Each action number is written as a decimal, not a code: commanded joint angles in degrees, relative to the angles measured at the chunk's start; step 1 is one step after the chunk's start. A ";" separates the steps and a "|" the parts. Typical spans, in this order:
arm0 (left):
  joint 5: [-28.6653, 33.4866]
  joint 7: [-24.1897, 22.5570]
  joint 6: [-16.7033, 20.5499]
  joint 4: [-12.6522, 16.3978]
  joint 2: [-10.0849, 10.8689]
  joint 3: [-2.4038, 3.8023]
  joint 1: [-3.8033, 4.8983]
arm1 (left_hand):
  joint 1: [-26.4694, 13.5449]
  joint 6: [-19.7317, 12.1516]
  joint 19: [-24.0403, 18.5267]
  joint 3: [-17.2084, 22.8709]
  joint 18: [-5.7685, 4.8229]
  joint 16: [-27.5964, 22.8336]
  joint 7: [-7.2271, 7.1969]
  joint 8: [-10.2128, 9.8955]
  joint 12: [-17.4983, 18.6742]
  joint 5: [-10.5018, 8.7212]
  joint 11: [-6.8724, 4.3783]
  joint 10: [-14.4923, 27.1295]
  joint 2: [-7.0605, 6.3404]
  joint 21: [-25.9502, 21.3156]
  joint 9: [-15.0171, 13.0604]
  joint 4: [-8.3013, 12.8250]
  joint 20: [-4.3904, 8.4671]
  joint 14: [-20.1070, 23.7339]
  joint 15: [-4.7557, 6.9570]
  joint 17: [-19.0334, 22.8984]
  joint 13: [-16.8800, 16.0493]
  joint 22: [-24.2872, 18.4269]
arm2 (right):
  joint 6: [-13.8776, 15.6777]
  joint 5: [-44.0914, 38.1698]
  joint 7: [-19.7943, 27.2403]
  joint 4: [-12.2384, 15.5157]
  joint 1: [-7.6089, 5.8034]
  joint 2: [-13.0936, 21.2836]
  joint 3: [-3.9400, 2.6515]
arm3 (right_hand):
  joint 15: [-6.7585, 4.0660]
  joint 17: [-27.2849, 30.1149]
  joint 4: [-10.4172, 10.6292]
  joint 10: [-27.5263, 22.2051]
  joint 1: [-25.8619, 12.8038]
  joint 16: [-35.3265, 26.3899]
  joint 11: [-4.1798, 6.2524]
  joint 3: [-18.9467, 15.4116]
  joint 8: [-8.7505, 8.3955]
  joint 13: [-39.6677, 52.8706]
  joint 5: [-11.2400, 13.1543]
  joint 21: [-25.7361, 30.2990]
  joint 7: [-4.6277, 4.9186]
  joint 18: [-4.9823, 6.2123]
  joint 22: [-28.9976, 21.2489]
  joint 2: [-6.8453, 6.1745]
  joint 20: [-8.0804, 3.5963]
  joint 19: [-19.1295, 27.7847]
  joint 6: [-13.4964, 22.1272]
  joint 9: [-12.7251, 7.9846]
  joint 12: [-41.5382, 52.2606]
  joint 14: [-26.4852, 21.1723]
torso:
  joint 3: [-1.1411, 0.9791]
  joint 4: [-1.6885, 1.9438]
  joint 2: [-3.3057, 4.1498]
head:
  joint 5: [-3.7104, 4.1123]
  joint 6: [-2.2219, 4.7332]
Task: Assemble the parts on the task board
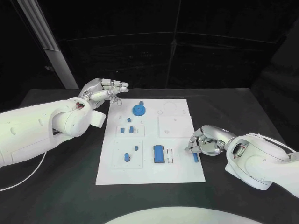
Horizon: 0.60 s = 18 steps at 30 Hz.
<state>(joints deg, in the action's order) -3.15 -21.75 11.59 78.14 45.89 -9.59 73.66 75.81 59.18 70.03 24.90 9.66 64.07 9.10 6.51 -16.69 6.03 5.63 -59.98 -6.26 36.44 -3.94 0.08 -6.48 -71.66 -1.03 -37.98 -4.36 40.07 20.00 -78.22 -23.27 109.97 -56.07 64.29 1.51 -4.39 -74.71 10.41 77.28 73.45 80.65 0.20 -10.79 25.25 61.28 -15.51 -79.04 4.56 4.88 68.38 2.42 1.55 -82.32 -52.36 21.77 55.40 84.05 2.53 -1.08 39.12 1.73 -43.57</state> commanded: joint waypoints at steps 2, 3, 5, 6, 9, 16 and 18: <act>0.14 -0.23 -0.35 0.09 -0.02 0.03 0.08 | 0.06 -0.19 -0.12 -0.26 0.83 0.01 0.37 0.22 -0.20 0.32 0.16 0.41 0.29 -0.28 0.04 0.00 -0.14 0.46 0.08 0.05 0.05 -0.05 | -4.20 -3.90 -2.92 -0.13 -0.08 0.99 0.01 | 0.36 0.07 0.16 -0.25 -0.09 -0.40 -0.21 -0.53 -0.39 -0.02 0.04 0.35 0.09 -0.65 -0.10 0.06 0.45 0.15 -0.39 -0.17 -0.12 3.01 | -0.14 -0.09 0.08 | 0.46 0.11; 0.14 -0.23 -0.35 0.09 -0.03 0.03 0.08 | 0.06 -0.19 -0.12 -0.26 0.83 0.01 0.37 0.22 -0.20 0.32 0.16 0.41 0.29 -0.28 0.04 0.00 -0.14 0.46 0.08 0.05 0.05 -0.05 | -4.67 -4.77 -3.35 -0.17 -0.08 1.13 0.01 | 0.37 0.05 0.22 -0.23 -0.13 -0.40 -0.20 -0.61 -0.43 -0.01 0.04 0.32 0.07 -0.66 -0.03 0.09 0.47 0.13 -0.57 -0.20 -0.12 3.01 | -0.17 -0.14 0.08 | 0.45 0.06; 0.14 -0.23 -0.37 0.10 -0.02 0.02 0.08 | 0.06 -0.19 -0.12 -0.26 0.83 0.01 0.37 0.22 -0.20 0.32 0.16 0.41 0.29 -0.28 0.04 0.00 -0.14 0.46 0.08 0.05 0.05 -0.05 | -5.54 -6.52 -4.21 -0.25 -0.07 1.28 0.01 | 0.34 -0.06 0.39 -0.19 -0.23 -0.36 -0.14 -0.85 -0.53 -0.01 0.04 0.34 -0.02 -0.64 -0.03 0.16 0.49 0.13 -1.10 -0.26 -0.12 3.04 | -0.13 -0.12 0.06 | 0.55 0.07; 0.14 -0.23 -0.38 0.10 -0.02 0.02 0.08 | 0.06 -0.19 -0.12 -0.26 0.83 0.01 0.37 0.22 -0.20 0.32 0.16 0.41 0.29 -0.28 0.04 0.00 -0.14 0.46 0.08 0.05 0.05 -0.05 | -5.79 -7.02 -4.48 -0.27 -0.07 1.31 0.01 | 0.33 -0.07 0.43 -0.15 -0.27 -0.35 -0.13 -0.92 -0.54 0.04 0.04 0.32 -0.04 -0.65 0.02 0.16 0.49 0.11 -1.24 -0.27 -0.07 3.04 | -0.14 -0.16 0.05 | 0.52 0.10; 0.14 -0.23 -0.39 0.12 0.01 0.02 0.08 | 0.06 -0.19 -0.12 -0.26 0.83 0.01 0.37 0.22 -0.20 0.32 0.16 0.41 0.29 -0.28 0.04 0.00 -0.14 0.46 0.08 0.05 0.05 -0.05 | -6.78 -9.38 -5.76 -0.37 -0.06 1.42 0.01 | 0.27 -0.17 0.73 -0.06 -0.52 -0.32 -0.03 -1.37 -0.67 0.06 0.10 0.27 -0.17 -0.66 0.14 0.11 0.48 0.05 -1.87 -0.34 -0.07 3.07 | -0.06 -0.03 0.03 | 0.65 -0.01; 0.15 -0.24 -0.40 0.14 0.15 0.02 0.08 | 0.06 -0.19 -0.12 -0.26 0.83 0.01 0.37 0.22 -0.20 0.32 0.16 0.41 0.29 -0.28 0.04 0.00 -0.14 0.46 0.08 0.05 0.05 -0.05 | -9.64 -12.37 -7.93 -0.50 -0.04 1.33 0.02 | 0.10 -0.31 1.68 0.16 -1.33 -0.30 0.18 -2.52 -0.88 0.18 0.37 0.21 -0.45 -0.69 0.30 -0.12 0.36 -0.04 -2.99 -0.36 0.04 3.12 | -0.08 -0.01 0.06 | 0.59 -0.06; 0.15 -0.24 -0.43 0.16 0.18 0.02 0.08 | 0.06 -0.19 -0.12 -0.26 0.83 0.01 0.37 0.22 -0.20 0.32 0.16 0.41 0.29 -0.28 0.04 0.00 -0.14 0.46 0.08 0.05 0.05 -0.05 | -10.12 -12.72 -8.16 -0.50 -0.03 1.24 0.02 | 0.08 -0.31 1.85 0.20 -1.46 -0.30 0.21 -2.71 -0.91 0.22 0.44 0.20 -0.49 -0.69 0.33 -0.16 0.34 -0.05 -3.13 -0.35 0.07 3.12 | -0.10 -0.02 0.10 | 0.57 -0.13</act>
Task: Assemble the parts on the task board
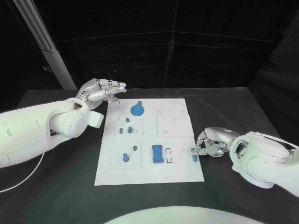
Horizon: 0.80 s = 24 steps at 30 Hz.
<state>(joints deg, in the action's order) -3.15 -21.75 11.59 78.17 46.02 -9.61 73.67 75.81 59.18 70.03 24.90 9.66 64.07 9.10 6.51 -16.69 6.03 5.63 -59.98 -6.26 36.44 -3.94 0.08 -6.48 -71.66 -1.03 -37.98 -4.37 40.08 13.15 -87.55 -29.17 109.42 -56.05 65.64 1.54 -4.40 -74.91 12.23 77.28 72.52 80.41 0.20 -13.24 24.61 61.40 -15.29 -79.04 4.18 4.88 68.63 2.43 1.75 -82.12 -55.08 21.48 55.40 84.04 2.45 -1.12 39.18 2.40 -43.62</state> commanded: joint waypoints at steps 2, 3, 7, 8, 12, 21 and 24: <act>0.14 -0.24 -0.43 0.12 0.07 0.03 0.08 | 0.06 -0.19 -0.12 -0.26 0.82 0.01 0.37 0.22 -0.20 0.32 0.16 0.41 0.29 -0.28 0.04 0.00 -0.14 0.46 0.08 0.05 0.06 -0.06 | -3.59 -3.68 -2.41 0.04 -0.05 -0.17 -0.01 | 0.07 -0.12 0.10 0.22 -0.58 -0.06 0.23 -0.35 -0.27 0.12 0.25 0.21 -0.14 -0.69 0.08 -0.19 0.14 -0.25 -0.49 -0.06 0.10 3.13 | -0.05 -0.02 0.06 | -0.14 -0.11; 0.14 -0.23 -0.44 0.11 0.08 0.03 0.08 | 0.06 -0.19 -0.12 -0.26 0.82 0.01 0.37 0.22 -0.20 0.32 0.16 0.41 0.29 -0.28 0.04 0.00 -0.14 0.46 0.08 0.05 0.06 -0.06 | -3.73 -3.77 -2.46 0.03 -0.05 -0.20 -0.01 | 0.07 -0.17 0.14 0.24 -0.61 -0.03 0.23 -0.39 -0.27 0.15 0.25 0.19 -0.15 -0.70 0.11 -0.20 0.13 -0.26 -0.54 -0.05 0.14 3.14 | -0.02 -0.03 0.04 | -0.15 -0.13; 0.14 -0.21 -0.46 0.12 0.10 0.03 0.08 | 0.06 -0.19 -0.12 -0.26 0.82 0.01 0.37 0.22 -0.20 0.32 0.16 0.41 0.29 -0.28 0.04 0.00 -0.14 0.46 0.08 0.05 0.06 -0.06 | -4.72 -4.03 -2.55 -0.08 -0.05 -0.55 -0.01 | 0.05 -0.20 0.19 0.28 -0.63 -0.01 0.25 -0.46 -0.25 0.23 0.27 0.17 -0.18 -0.71 0.15 -0.22 0.12 -0.28 -0.63 -0.03 0.23 3.15 | -0.01 -0.01 0.06 | -0.07 -0.31; 0.14 -0.20 -0.47 0.11 0.10 0.03 0.08 | 0.06 -0.19 -0.12 -0.26 0.82 0.01 0.37 0.22 -0.20 0.32 0.16 0.41 0.29 -0.28 0.04 0.00 -0.14 0.46 0.08 0.05 0.06 -0.06 | -5.15 -4.08 -2.56 -0.15 -0.04 -0.78 -0.01 | 0.05 -0.22 0.21 0.30 -0.63 0.00 0.26 -0.48 -0.24 0.25 0.28 0.16 -0.19 -0.71 0.18 -0.23 0.12 -0.28 -0.67 -0.02 0.26 3.15 | -0.02 0.01 0.05 | -0.08 -0.32; 0.14 -0.18 -0.48 0.09 0.09 0.03 0.07 | 0.06 -0.19 -0.12 -0.26 0.82 0.01 0.37 0.22 -0.20 0.32 0.16 0.41 0.29 -0.28 0.04 0.00 -0.14 0.46 0.08 0.05 0.06 -0.06 | -6.03 -4.14 -2.52 -0.47 -0.03 -1.57 0.00 | -0.01 -0.27 0.19 0.35 -0.40 0.02 0.35 -0.59 -0.19 0.32 0.30 0.12 -0.30 -0.73 0.27 -0.29 0.09 -0.32 -0.96 0.04 0.32 3.16 | -0.05 0.05 0.04 | -0.11 -0.48; 0.14 -0.16 -0.53 0.02 0.07 0.03 0.07 | 0.06 -0.19 -0.12 -0.26 0.82 0.01 0.37 0.22 -0.20 0.32 0.16 0.41 0.29 -0.28 0.04 0.00 -0.14 0.46 0.08 0.05 0.06 -0.06 | -6.54 -5.81 -2.76 -1.13 -0.01 -3.34 0.00 | -0.17 -0.33 -0.60 0.42 1.45 0.01 0.50 -0.55 -0.39 0.43 -0.02 0.14 -0.42 -0.74 0.30 -0.21 -0.06 -0.34 -1.31 0.13 0.36 3.18 | 0.01 0.06 -0.01 | -0.15 -0.67; 0.14 -0.16 -0.57 0.00 0.02 0.03 0.07 | 0.06 -0.19 -0.12 -0.26 0.82 0.01 0.37 0.22 -0.20 0.32 0.16 0.41 0.29 -0.28 0.04 0.00 -0.14 0.46 0.08 0.05 0.06 -0.06 | -6.95 -6.91 -2.95 -1.44 -0.01 -3.98 0.00 | -0.20 -0.32 -1.17 0.38 2.54 -0.03 0.54 -0.39 -0.56 0.40 -0.24 0.15 -0.45 -0.74 0.31 -0.06 -0.11 -0.35 -1.38 0.15 0.25 3.18 | 0.01 0.05 0.01 | -0.19 -0.68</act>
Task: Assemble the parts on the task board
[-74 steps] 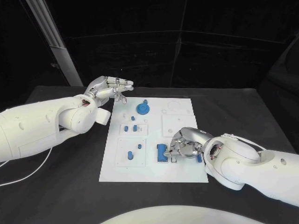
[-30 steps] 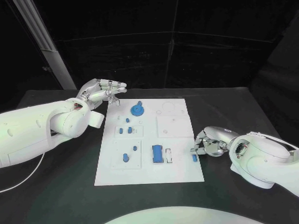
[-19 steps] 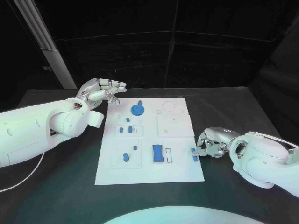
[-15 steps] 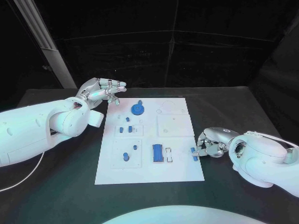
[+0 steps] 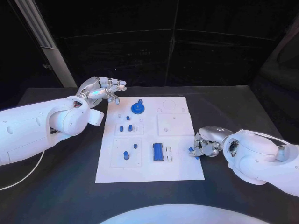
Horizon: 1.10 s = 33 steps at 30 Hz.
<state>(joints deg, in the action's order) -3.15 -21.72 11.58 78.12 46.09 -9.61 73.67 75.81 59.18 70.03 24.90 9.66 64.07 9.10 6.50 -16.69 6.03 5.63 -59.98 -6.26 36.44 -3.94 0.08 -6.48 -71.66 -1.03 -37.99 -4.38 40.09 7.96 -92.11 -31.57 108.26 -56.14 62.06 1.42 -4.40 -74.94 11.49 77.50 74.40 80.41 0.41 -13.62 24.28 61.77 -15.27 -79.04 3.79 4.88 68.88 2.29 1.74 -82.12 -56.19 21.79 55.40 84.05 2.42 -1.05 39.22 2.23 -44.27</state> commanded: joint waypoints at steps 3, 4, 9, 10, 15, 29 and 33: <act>0.14 -0.17 -0.57 0.07 -0.07 0.03 0.07 | 0.06 -0.19 -0.12 -0.26 0.83 0.01 0.37 0.22 -0.20 0.32 0.16 0.41 0.29 -0.29 0.04 0.00 -0.14 0.46 0.08 0.05 0.07 -0.08 | -2.78 -3.88 -0.73 -0.65 0.09 -1.12 0.12 | -0.32 -0.32 -1.77 0.05 3.04 -0.05 0.45 0.81 -0.49 -0.05 0.00 0.19 -0.15 -0.73 0.04 0.52 -0.20 -0.34 -0.32 -0.18 0.04 3.19 | 0.06 0.08 -0.01 | -0.03 -0.15; 0.14 -0.16 -0.57 0.07 -0.06 0.03 0.07 | 0.06 -0.19 -0.12 -0.26 0.83 0.01 0.37 0.22 -0.20 0.32 0.16 0.41 0.29 -0.29 0.04 0.00 -0.14 0.46 0.08 0.05 0.07 -0.08 | -3.27 -4.39 -0.79 -0.78 0.09 -1.37 0.12 | -0.37 -0.32 -2.32 -0.01 4.02 -0.07 0.49 1.27 -0.63 -0.06 0.92 0.22 -0.16 -0.73 0.00 0.74 -0.25 -0.33 -0.32 -0.21 -0.03 3.18 | 0.06 0.08 -0.01 | -0.04 -0.16; 0.14 -0.07 -0.61 0.07 -0.04 0.03 0.07 | 0.06 -0.19 -0.12 -0.26 0.83 0.01 0.37 0.22 -0.20 0.32 0.16 0.41 0.29 -0.29 0.04 0.00 -0.14 0.46 0.08 0.05 0.07 -0.08 | -6.11 -6.51 -1.19 -1.29 0.10 -2.56 0.13 | -0.35 -0.15 -4.17 -0.34 6.93 -0.27 0.45 2.88 -1.58 -0.37 2.24 0.36 -0.06 -0.72 -0.12 0.91 -0.28 -0.26 -0.23 -0.56 -0.64 3.13 | 0.08 0.06 -0.06 | -0.14 -0.22; 0.14 -0.05 -0.62 0.08 -0.04 0.03 0.07 | 0.06 -0.19 -0.12 -0.26 0.83 0.01 0.37 0.22 -0.20 0.32 0.16 0.41 0.29 -0.29 0.04 0.00 -0.14 0.46 0.08 0.05 0.07 -0.08 | -6.46 -6.77 -1.26 -1.32 0.10 -2.67 0.13 | -0.36 -0.13 -4.45 -0.40 7.38 -0.30 0.45 3.20 -1.74 -0.41 2.25 0.36 -0.05 -0.72 -0.11 0.98 -0.29 -0.26 -0.25 -0.63 -0.72 3.12 | 0.09 0.08 -0.05 | -0.16 -0.22; 0.14 0.04 -0.65 0.06 -0.01 0.03 0.07 | 0.06 -0.19 -0.12 -0.26 0.83 0.01 0.37 0.22 -0.20 0.32 0.16 0.41 0.29 -0.29 0.04 0.00 -0.14 0.46 0.08 0.05 0.07 -0.08 | -7.04 -7.38 -1.60 -1.40 0.11 -2.95 0.13 | -0.41 -0.21 -5.70 -0.64 9.47 -0.31 0.52 5.21 -2.56 -0.60 1.23 0.37 -0.08 -0.73 -0.04 1.58 -0.32 -0.29 -0.58 -1.03 -1.17 3.14 | 0.09 -0.04 -0.12 | -0.23 -0.25; 0.14 0.19 -0.65 -0.02 -0.11 0.00 0.06 | 0.08 -0.16 -0.08 -0.30 0.83 0.01 0.36 0.29 -0.39 0.33 0.14 0.42 0.38 -0.36 0.03 -0.04 -0.14 0.51 0.08 0.23 0.07 -0.14 | 4.96 8.79 0.81 -0.13 0.10 -2.55 0.12 | -0.19 -0.74 -2.37 -0.21 6.03 -0.10 0.30 10.77 -5.79 -0.33 -7.89 0.35 0.27 -0.74 0.09 0.04 -0.27 -0.44 -1.25 -2.43 -1.12 3.28 | 0.06 0.10 -0.07 | -0.37 0.34; 0.14 0.19 -0.64 -0.02 -0.16 -0.01 0.06 | 0.08 -0.16 -0.08 -0.30 0.83 0.01 0.36 0.29 -0.39 0.33 0.14 0.42 0.38 -0.36 0.03 -0.04 -0.14 0.51 0.08 0.23 0.07 -0.14 | 8.35 12.67 2.00 0.14 0.10 -2.68 0.12 | -0.20 -0.90 -1.50 -0.04 5.21 -0.02 0.25 12.28 -6.33 -0.13 -11.12 0.27 0.26 -0.76 0.25 -1.13 -0.26 -0.53 -1.62 -2.55 -0.93 3.31 | 0.06 0.08 -0.07 | -0.63 0.32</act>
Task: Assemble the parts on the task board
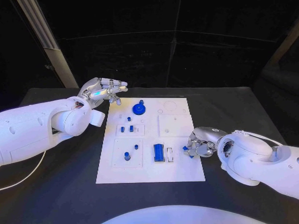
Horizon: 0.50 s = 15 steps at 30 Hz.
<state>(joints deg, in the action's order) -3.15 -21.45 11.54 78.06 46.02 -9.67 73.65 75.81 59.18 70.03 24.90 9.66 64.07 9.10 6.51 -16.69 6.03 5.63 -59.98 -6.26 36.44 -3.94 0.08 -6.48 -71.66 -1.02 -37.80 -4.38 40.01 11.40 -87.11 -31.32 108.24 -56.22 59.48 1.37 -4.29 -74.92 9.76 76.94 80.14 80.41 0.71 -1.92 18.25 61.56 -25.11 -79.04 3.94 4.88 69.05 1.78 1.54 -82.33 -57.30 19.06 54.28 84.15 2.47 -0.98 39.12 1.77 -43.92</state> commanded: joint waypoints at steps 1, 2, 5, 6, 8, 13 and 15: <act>0.14 -0.08 -0.61 0.04 -0.10 0.04 0.07 | 0.08 -0.16 -0.07 -0.30 0.82 0.00 0.36 0.29 -0.39 0.33 0.14 0.42 0.38 -0.36 0.03 -0.04 -0.14 0.50 0.08 0.04 0.07 -0.06 | 5.78 8.79 2.03 0.20 0.18 -0.14 0.17 | -0.31 -0.98 0.42 0.56 -0.72 0.01 -0.05 0.92 -0.39 0.13 -2.09 0.26 0.10 -0.76 0.11 -0.87 -0.05 -0.34 -0.62 0.17 0.25 3.22 | 0.01 0.01 0.03 | -0.17 -0.03; 0.14 -0.08 -0.60 0.04 -0.10 0.03 0.07 | 0.08 -0.16 -0.07 -0.30 0.82 0.00 0.36 0.29 -0.39 0.33 0.14 0.42 0.38 -0.36 0.03 -0.04 -0.14 0.50 0.08 0.04 0.07 -0.06 | 6.80 10.44 2.34 0.23 0.18 -0.18 0.17 | -0.32 -1.01 0.63 0.58 -0.92 0.03 -0.04 1.36 -0.51 0.14 -2.73 0.29 0.10 -0.75 0.07 -1.18 -0.05 -0.33 -0.73 0.17 0.23 3.23 | 0.01 -0.05 0.03 | -0.20 -0.05; 0.14 -0.08 -0.59 0.05 -0.10 0.02 0.07 | 0.08 -0.16 -0.07 -0.30 0.82 0.00 0.36 0.29 -0.39 0.33 0.14 0.42 0.38 -0.36 0.03 -0.04 -0.14 0.50 0.08 0.04 0.07 -0.06 | 8.43 15.24 3.19 0.09 0.17 -0.23 0.17 | -0.31 -1.15 0.97 0.53 -1.26 0.11 -0.06 2.03 -0.73 0.12 -3.54 0.45 0.12 -0.69 -0.21 -1.70 -0.05 -0.24 -0.81 0.16 0.15 3.26 | 0.03 -0.06 0.03 | -0.23 -0.05; 0.14 -0.08 -0.58 0.07 -0.08 0.02 0.07 | 0.08 -0.16 -0.07 -0.30 0.82 0.00 0.36 0.29 -0.39 0.33 0.14 0.42 0.38 -0.36 0.03 -0.04 -0.14 0.50 0.08 0.04 0.07 -0.06 | 8.84 17.32 3.62 0.00 0.17 -0.27 0.17 | -0.30 -1.22 1.12 0.52 -1.40 0.15 -0.05 2.45 -0.82 0.15 -4.07 0.45 0.13 -0.69 -0.21 -1.91 -0.05 -0.24 -0.88 0.17 0.16 3.27 | 0.06 -0.08 0.04 | -0.25 -0.07; 0.14 -0.08 -0.57 0.09 -0.06 0.02 0.07 | 0.08 -0.16 -0.07 -0.30 0.82 0.00 0.36 0.29 -0.39 0.33 0.14 0.42 0.38 -0.36 0.03 -0.04 -0.14 0.50 0.08 0.04 0.07 -0.06 | 9.27 19.36 4.19 -0.06 0.17 -0.41 0.17 | -0.30 -1.26 1.27 0.56 -1.58 0.17 -0.07 2.84 -0.92 0.24 -4.54 0.44 0.14 -0.70 -0.18 -2.18 -0.04 -0.26 -0.94 0.18 0.25 3.28 | 0.04 -0.10 0.07 | -0.32 -0.12; 0.14 -0.08 -0.58 0.20 0.02 0.01 0.07 | 0.08 -0.16 -0.07 -0.30 0.82 0.00 0.36 0.29 -0.39 0.33 0.14 0.42 0.38 -0.36 0.03 -0.04 -0.14 0.50 0.08 0.04 0.07 -0.06 | 9.88 22.21 5.28 0.02 0.17 -0.97 0.17 | -0.30 -1.28 1.31 0.55 -1.61 0.18 -0.07 3.09 -0.97 0.25 -4.75 0.44 0.14 -0.70 -0.17 -2.30 -0.04 -0.26 -0.97 0.20 0.26 3.28 | 0.00 -0.14 0.15 | -0.40 -0.35; 0.14 -0.08 -0.57 0.23 0.05 0.01 0.07 | 0.08 -0.16 -0.07 -0.30 0.82 0.00 0.36 0.29 -0.39 0.33 0.14 0.42 0.38 -0.36 0.03 -0.04 -0.14 0.50 0.08 0.04 0.07 -0.06 | 9.73 23.01 5.45 -0.02 0.17 -1.29 0.17 | -0.30 -1.28 1.31 0.55 -1.61 0.18 -0.07 3.09 -0.97 0.25 -4.75 0.44 0.14 -0.70 -0.17 -2.30 -0.04 -0.26 -0.97 0.20 0.26 3.28 | 0.00 -0.12 0.13 | -0.41 -0.40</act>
<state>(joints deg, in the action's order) -3.15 -21.35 11.54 78.16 46.04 -9.69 73.65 75.81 59.18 70.03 24.90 9.66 64.07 9.10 6.51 -16.69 6.03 5.63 -59.98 -6.26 36.44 -3.94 0.08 -6.48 -71.66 -1.03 -37.81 -4.39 40.02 19.15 -68.79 -27.94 108.13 -55.99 58.35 1.54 -4.29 -74.92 11.07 77.08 78.38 80.41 0.57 0.94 17.44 61.74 -29.67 -78.74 4.04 4.87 68.89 0.01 1.54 -82.33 -58.00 19.23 54.28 84.15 2.49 -1.07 39.22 1.37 -44.26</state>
